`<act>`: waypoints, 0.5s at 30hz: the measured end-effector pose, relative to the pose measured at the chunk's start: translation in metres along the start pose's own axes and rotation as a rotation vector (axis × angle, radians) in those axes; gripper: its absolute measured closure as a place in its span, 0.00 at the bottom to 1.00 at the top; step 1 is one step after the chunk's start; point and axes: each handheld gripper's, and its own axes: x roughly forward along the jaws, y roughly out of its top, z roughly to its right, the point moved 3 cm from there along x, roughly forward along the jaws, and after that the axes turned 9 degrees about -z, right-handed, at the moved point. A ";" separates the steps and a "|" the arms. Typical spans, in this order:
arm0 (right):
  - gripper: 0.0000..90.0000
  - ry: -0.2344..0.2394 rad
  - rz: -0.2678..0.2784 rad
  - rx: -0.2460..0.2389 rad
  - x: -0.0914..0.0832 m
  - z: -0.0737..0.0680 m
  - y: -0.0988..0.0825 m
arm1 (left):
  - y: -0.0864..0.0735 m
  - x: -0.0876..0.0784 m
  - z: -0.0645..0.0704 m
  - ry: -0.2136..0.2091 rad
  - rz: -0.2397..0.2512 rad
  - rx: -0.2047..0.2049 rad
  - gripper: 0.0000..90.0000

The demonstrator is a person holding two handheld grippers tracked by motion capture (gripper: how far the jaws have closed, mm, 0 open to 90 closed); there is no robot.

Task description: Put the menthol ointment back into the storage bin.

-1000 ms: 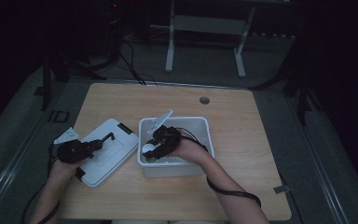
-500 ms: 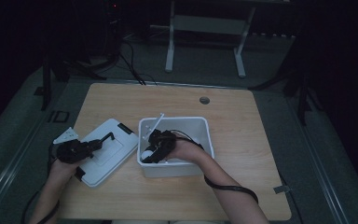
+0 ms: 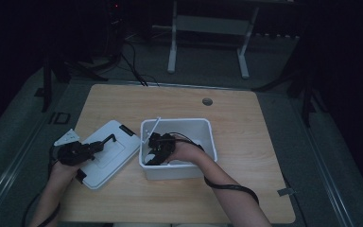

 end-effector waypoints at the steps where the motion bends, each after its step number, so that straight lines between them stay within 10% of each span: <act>1: 0.56 0.009 -0.004 0.002 0.001 0.000 0.000 | 0.000 0.000 0.000 0.001 -0.001 0.000 0.84; 15: 0.53 0.037 -0.045 -0.005 0.004 0.002 -0.007 | -0.001 0.000 0.000 0.002 -0.004 0.003 0.84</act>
